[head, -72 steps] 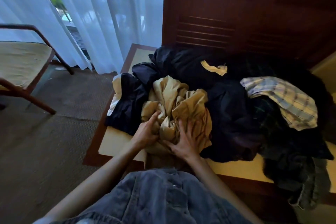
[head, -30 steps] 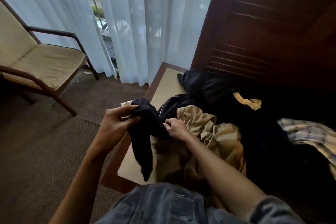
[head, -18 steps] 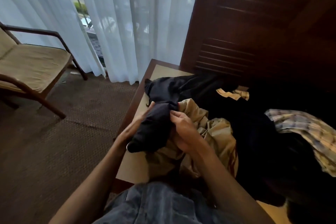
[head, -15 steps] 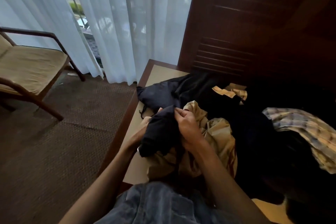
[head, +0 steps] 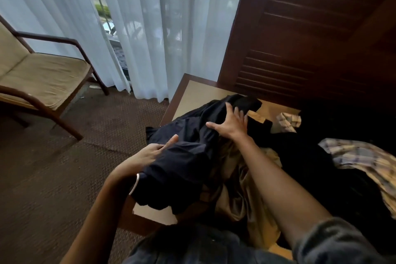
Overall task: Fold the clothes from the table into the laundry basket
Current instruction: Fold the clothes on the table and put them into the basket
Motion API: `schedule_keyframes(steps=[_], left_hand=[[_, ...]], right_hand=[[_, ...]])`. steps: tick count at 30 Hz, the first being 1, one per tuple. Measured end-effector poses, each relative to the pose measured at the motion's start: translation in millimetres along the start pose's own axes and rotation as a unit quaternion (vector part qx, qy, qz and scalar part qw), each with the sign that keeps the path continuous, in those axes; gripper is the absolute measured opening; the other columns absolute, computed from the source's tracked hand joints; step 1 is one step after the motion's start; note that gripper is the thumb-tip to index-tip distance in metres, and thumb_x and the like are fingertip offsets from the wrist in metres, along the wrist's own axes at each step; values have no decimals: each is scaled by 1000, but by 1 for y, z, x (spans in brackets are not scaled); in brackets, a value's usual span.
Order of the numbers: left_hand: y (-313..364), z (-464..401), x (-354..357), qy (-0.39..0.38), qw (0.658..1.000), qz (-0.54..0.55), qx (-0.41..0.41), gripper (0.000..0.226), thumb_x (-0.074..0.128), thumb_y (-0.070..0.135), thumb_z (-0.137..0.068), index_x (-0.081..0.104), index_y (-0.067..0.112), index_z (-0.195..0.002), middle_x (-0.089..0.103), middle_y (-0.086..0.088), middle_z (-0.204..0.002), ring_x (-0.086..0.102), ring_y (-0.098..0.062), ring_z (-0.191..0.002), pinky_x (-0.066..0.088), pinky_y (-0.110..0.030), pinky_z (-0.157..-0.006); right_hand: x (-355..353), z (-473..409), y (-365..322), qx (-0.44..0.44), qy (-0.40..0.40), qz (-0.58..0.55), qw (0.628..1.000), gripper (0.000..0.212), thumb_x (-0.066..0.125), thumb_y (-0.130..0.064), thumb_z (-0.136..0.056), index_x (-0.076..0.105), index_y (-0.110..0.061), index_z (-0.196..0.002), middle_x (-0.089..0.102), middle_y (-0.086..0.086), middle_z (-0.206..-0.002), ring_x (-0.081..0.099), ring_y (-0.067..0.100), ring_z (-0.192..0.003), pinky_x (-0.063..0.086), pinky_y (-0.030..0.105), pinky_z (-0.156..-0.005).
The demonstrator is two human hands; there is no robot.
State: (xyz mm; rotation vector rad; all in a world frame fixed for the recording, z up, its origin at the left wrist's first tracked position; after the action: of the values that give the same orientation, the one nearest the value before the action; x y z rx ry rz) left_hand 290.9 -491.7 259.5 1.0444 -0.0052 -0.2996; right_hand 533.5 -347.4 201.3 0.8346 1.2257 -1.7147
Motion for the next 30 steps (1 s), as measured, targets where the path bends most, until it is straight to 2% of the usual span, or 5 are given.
schedule_keyframes(steps=[9,14,20,25,30], left_hand=[[-4,-58,-22,372,923,-94,29,46,51,51,-98,61,6,-92,65,-6,-88,59,-21,-81,41,-34,-75],[-54,-76,32,339,931,-55,-124,39,23,25,-105,32,14,-141,52,-16,-122,39,-32,-134,30,-24,-101],[-66,-99,-24,140,980,119,-76,28,48,2,-101,53,3,-129,57,-22,-135,58,-20,-106,49,-18,-75],[-55,-92,-55,186,981,47,19,54,48,56,-97,45,27,-142,45,4,-140,47,-10,-123,34,-27,-103],[-92,-109,13,143,959,-219,-112,99,57,76,-79,5,43,-156,7,-4,-166,9,-37,-151,14,-60,-118]], right_hand=[[35,40,-67,-196,-93,-107,970,23,51,-28,-88,62,-23,-106,71,7,-105,65,29,-102,50,39,-84],[25,101,-67,-231,-46,-324,916,17,53,-34,-100,60,-21,-92,67,-4,-82,65,11,-81,51,36,-80],[121,122,-22,-337,-114,57,933,46,54,-36,-93,54,-15,-135,48,3,-152,27,20,-149,8,46,-122],[145,115,-10,-361,-124,203,902,40,57,-29,-83,68,-15,-119,71,6,-120,54,25,-129,30,51,-114],[88,91,-51,-267,-241,-113,926,15,64,-23,-90,73,-11,-93,74,7,-92,69,17,-85,53,32,-79]])
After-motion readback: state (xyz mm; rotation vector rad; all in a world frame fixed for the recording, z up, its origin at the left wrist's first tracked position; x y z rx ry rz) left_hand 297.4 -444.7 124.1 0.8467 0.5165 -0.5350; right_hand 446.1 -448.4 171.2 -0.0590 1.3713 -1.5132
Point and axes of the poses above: each hand's wrist, its own z-axis away from the middle knuckle, its own x-axis out of the palm, y = z × x, the point moved 1 cm from there along -z, towards the middle knuckle
